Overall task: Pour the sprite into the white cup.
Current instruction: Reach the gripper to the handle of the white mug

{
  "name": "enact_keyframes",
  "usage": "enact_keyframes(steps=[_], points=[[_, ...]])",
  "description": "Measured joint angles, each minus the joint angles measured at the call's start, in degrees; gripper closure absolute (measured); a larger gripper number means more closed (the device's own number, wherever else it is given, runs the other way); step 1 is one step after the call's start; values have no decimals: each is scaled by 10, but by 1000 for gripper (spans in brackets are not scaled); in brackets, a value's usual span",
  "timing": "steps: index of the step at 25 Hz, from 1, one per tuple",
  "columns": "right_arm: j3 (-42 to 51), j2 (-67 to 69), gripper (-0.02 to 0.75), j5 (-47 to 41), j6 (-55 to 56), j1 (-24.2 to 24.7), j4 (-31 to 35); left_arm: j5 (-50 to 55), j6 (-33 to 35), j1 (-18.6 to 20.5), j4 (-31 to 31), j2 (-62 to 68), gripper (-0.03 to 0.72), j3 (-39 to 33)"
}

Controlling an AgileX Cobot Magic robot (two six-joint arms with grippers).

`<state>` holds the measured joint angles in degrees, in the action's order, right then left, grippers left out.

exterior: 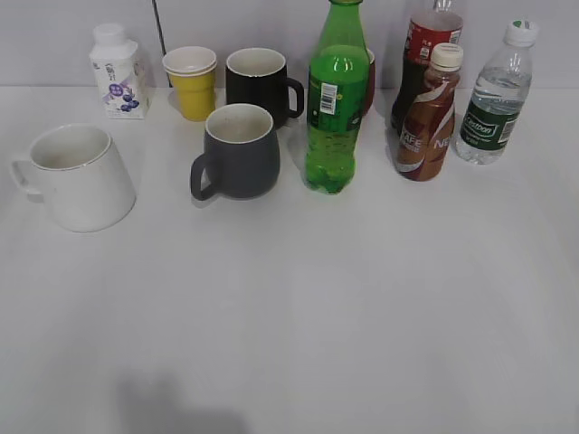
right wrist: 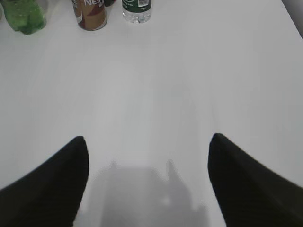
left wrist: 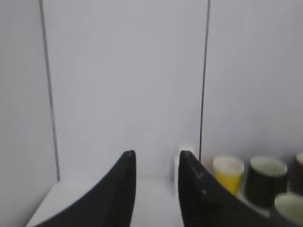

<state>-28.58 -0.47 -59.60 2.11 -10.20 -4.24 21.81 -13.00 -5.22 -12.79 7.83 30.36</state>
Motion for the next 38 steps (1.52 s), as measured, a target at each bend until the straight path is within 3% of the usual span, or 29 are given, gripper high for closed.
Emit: enact_keyframes(steps=[10, 15, 19, 25, 31, 38], points=[[0, 0, 150, 0, 0, 0, 0, -320, 0, 0, -56, 307, 443, -4], [0, 0, 150, 0, 0, 0, 0, -388, 0, 0, -51, 479, 443, -6], [0, 0, 150, 0, 0, 0, 0, -457, 0, 5, -27, 572, 443, -44], [0, 0, 150, 0, 0, 0, 0, -658, 31, 37, 19, 659, 443, -172], [0, 0, 150, 0, 0, 0, 0, -840, 62, 52, 62, 796, 443, -178], [0, 0, 150, 0, 0, 0, 0, -903, 65, 52, 71, 938, 443, -172]])
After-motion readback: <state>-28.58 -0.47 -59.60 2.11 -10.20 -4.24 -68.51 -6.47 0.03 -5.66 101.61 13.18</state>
